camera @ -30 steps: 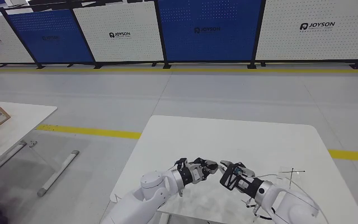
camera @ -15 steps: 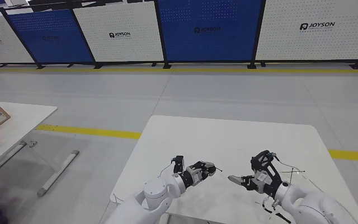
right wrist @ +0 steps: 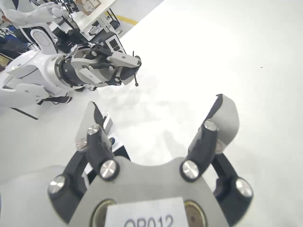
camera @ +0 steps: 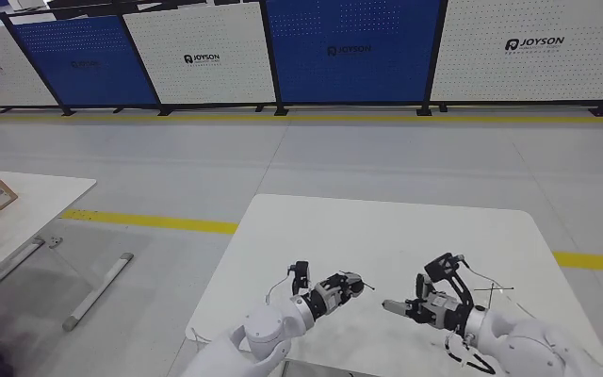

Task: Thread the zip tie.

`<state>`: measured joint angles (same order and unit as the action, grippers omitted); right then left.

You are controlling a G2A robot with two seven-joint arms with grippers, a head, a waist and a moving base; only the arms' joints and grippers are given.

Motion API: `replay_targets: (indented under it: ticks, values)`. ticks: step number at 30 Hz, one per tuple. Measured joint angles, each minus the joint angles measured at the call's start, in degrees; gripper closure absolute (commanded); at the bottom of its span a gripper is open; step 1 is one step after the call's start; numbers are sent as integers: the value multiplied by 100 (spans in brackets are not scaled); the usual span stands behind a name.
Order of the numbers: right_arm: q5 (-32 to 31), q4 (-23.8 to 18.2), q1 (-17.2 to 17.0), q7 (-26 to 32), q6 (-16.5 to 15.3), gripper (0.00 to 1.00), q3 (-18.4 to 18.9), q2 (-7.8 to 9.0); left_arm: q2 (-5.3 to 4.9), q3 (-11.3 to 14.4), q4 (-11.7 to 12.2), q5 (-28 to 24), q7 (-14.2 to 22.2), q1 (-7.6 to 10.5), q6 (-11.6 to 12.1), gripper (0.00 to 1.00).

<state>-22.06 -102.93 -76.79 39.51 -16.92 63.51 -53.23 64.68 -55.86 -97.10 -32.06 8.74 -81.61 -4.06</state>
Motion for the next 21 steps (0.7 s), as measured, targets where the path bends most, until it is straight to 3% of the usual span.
replay_targets:
  ticks: [5,10,21]
  values:
    - [1360,811,396,360,-62,0,-309,-135,20,84,0,571,-302,-59,355,100]
    - [2798,1622,811,789,-260,0,-632,-294,45,201,43,935,-404,-78,562,100]
    - [2846,1666,789,656,-226,0,-685,-327,70,231,26,976,-524,-69,624,100]
